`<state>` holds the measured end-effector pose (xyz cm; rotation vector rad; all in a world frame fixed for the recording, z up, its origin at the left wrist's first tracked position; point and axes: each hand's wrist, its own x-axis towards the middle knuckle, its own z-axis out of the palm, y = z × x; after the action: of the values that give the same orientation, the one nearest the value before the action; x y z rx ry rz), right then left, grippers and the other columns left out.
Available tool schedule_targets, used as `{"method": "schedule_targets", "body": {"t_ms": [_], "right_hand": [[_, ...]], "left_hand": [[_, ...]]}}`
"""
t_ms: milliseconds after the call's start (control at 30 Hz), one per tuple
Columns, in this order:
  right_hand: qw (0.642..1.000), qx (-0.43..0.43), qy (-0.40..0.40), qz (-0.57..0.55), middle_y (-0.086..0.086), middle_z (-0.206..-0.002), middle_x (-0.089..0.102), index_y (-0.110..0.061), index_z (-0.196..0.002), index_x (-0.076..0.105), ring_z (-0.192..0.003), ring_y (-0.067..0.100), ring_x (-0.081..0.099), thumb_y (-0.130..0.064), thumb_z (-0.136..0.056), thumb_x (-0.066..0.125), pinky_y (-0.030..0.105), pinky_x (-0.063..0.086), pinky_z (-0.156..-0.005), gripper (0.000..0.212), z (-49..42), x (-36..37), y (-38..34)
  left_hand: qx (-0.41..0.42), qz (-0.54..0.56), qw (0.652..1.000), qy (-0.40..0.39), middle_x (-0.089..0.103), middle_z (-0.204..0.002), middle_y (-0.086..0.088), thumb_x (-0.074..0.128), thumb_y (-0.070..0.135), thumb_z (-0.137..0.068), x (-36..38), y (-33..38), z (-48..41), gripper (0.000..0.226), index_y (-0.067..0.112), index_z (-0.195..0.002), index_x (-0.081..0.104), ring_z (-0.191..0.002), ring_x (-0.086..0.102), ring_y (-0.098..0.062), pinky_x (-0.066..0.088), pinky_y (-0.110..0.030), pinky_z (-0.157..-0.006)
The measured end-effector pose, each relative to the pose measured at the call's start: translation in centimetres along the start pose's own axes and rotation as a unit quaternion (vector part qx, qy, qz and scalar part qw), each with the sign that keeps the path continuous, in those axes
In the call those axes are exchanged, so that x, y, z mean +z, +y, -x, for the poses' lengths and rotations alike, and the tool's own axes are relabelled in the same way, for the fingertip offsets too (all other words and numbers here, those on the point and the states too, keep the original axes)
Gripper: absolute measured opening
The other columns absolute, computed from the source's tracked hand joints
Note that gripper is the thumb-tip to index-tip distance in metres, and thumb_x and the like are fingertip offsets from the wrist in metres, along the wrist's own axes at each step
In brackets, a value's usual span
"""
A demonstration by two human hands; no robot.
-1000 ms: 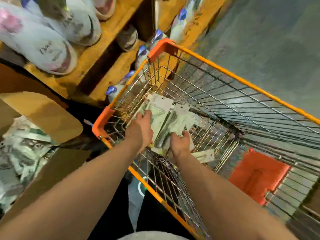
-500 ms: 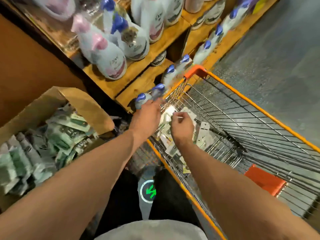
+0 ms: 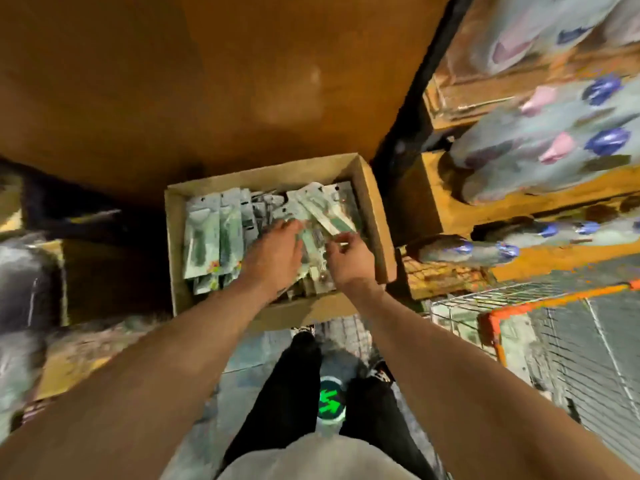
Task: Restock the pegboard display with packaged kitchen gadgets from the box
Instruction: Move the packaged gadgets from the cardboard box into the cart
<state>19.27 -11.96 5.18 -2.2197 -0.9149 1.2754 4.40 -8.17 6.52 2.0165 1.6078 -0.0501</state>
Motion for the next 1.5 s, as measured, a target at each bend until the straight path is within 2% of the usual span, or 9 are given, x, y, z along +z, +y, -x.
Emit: {"method": "schedule_targets", "body": {"t_ms": [67,167,300,533,733,900,1233,1367,1500], "right_hand": [[0.999,-0.008,-0.044,0.028,0.003,-0.099,0.073,-0.017,-0.118,0.065,-0.089,0.024,0.068,-0.032,-0.101,0.056,0.026,0.053,-0.074,0.024,-1.1,4.4,-1.3],[0.992,0.004,-0.088,0.091,0.005,-0.1,0.067,-0.014,-0.123,0.063,-0.08,0.018,0.062,-0.028,-0.106,0.051,0.016,0.041,-0.056,0.026,-2.7,8.8,-2.8],[0.986,0.027,-0.106,0.129,0.004,-0.105,0.068,-0.018,-0.115,0.062,-0.076,0.015,0.056,-0.037,-0.107,0.048,0.022,0.039,-0.069,0.025,-5.4,12.9,-3.5],[0.984,0.054,-0.137,0.099,-0.005,-0.095,0.067,-0.02,-0.123,0.062,-0.083,0.015,0.064,-0.049,-0.094,0.069,0.028,0.052,-0.074,0.042,-6.6,16.5,-3.9],[0.985,0.084,-0.14,0.062,-0.001,-0.098,0.066,-0.018,-0.112,0.06,-0.082,0.017,0.062,-0.047,-0.077,0.086,0.026,0.043,-0.059,0.052,-6.7,17.2,-3.5],[0.984,0.102,-0.144,0.024,-0.001,-0.1,0.069,-0.02,-0.114,0.058,-0.088,0.02,0.067,-0.045,-0.073,0.09,0.029,0.048,-0.064,0.057,-6.2,17.3,-3.4],[0.989,0.106,-0.084,-0.053,0.008,-0.104,0.068,-0.024,-0.116,0.043,-0.059,0.019,0.067,-0.031,-0.099,0.066,0.025,0.052,-0.045,0.03,-4.5,12.7,-2.2],[0.991,0.11,-0.023,-0.075,-0.001,-0.102,0.065,-0.019,-0.12,0.046,-0.076,0.016,0.07,-0.028,-0.099,0.066,0.026,0.058,-0.053,0.031,-4.1,9.9,-2.5],[0.988,0.087,0.052,-0.12,-0.006,-0.105,0.067,-0.023,-0.119,0.052,-0.098,0.021,0.07,-0.029,-0.087,0.076,0.043,0.059,-0.092,0.04,-2.8,6.4,-2.3]], "left_hand": [[-0.064,-0.012,0.998,0.0,0.057,-0.136,-0.007,0.052,0.027,-0.105,-0.5,-4.6,0.4,0.039,0.026,-0.144,0.051,-0.121,0.058,-0.033,0.056,-0.047,-0.09],[-0.145,-0.019,0.989,0.009,0.051,-0.143,-0.011,0.053,0.027,-0.105,-0.4,-9.8,0.4,0.042,0.023,-0.146,0.051,-0.131,0.049,-0.035,0.054,-0.048,-0.097],[-0.19,-0.041,0.98,0.035,0.049,-0.147,-0.018,0.056,0.027,-0.103,-0.2,-14.0,-0.6,0.05,0.019,-0.151,0.046,-0.127,0.048,-0.043,0.053,-0.05,-0.089],[-0.287,0.032,0.957,0.033,0.048,-0.145,-0.023,0.059,0.03,-0.103,0.7,-17.4,-2.1,0.06,0.019,-0.157,0.036,-0.131,0.047,-0.043,0.05,-0.053,-0.102],[-0.281,0.134,0.948,0.063,0.05,-0.137,-0.018,0.066,0.025,-0.1,0.8,-17.8,-2.4,0.049,0.026,-0.145,0.047,-0.119,0.057,-0.041,0.058,-0.056,-0.092],[-0.261,0.175,0.948,0.054,0.051,-0.131,-0.013,0.059,0.012,-0.098,0.6,-16.7,-2.7,0.041,0.028,-0.135,0.052,-0.1,0.064,-0.036,0.06,-0.052,-0.081],[-0.243,0.205,0.947,0.051,0.053,-0.131,-0.012,0.056,0.011,-0.102,0.7,-14.6,-2.1,0.045,0.027,-0.143,0.049,-0.097,0.065,-0.029,0.06,-0.044,-0.084],[-0.224,0.191,0.955,0.033,0.049,-0.134,-0.011,0.054,0.013,-0.103,0.3,-11.9,-2.3,0.044,0.026,-0.145,0.047,-0.104,0.062,-0.031,0.056,-0.045,-0.092],[-0.167,0.191,0.965,0.058,0.054,-0.131,-0.012,0.059,0.016,-0.103,-0.3,-8.0,-2.4,0.042,0.025,-0.143,0.048,-0.108,0.063,-0.03,0.058,-0.046,-0.089]]}}
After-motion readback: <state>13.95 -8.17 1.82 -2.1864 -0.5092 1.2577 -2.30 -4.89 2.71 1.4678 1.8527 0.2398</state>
